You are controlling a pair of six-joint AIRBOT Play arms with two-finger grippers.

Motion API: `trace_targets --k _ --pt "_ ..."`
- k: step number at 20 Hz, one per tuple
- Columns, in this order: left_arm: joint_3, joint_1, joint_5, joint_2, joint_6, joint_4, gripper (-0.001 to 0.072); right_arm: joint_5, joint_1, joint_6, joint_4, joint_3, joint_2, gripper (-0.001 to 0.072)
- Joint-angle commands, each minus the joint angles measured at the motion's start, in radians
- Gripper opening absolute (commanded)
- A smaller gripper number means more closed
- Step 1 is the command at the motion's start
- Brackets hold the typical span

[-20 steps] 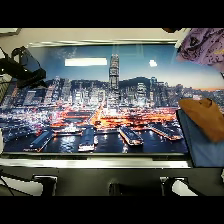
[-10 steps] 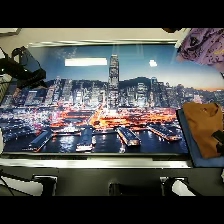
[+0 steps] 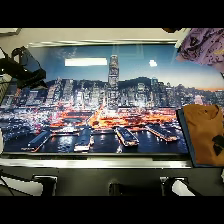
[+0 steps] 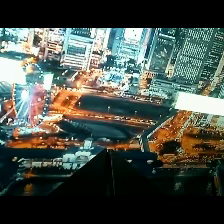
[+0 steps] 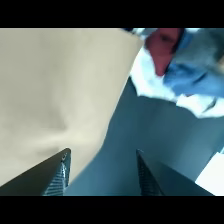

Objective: Fold the clothes and pants, and hang the long-sleeved shirts on hangers.

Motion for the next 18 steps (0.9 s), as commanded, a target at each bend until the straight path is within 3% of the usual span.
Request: trace_targets --k 1,2,3,4,6,10,13,18 --pt "0.000 0.000 0.000 0.010 0.002 0.000 0.0020 0.118 0.002 -0.093 0.082 0.100 0.020 0.0464" --pt "0.000 0.002 0.001 0.020 0.013 0.001 0.0019 0.209 0.002 -0.151 0.200 0.159 0.042 0.0418" --pt "0.000 0.007 0.004 0.034 0.019 0.002 0.0019 0.312 0.002 -0.210 0.335 0.207 0.065 0.0252" --pt "0.000 0.008 0.014 0.052 0.039 0.002 0.0020 0.423 0.010 -0.278 0.486 0.246 0.087 0.0186" --pt "0.000 0.010 0.054 0.093 0.103 0.009 0.0019 0.521 0.093 -0.378 0.628 0.291 0.102 0.0065" --pt "-0.079 -0.001 0.140 0.181 0.187 0.012 0.0018 0.497 0.430 -0.472 0.609 0.294 0.093 0.0055" --pt "-0.308 -0.006 0.243 0.311 0.278 0.012 0.0018 0.501 0.679 -0.474 0.545 0.282 0.091 0.0023" --pt "-0.531 0.000 0.302 0.479 0.322 0.021 0.0018 0.487 0.900 -0.440 0.543 0.249 0.092 0.0023"
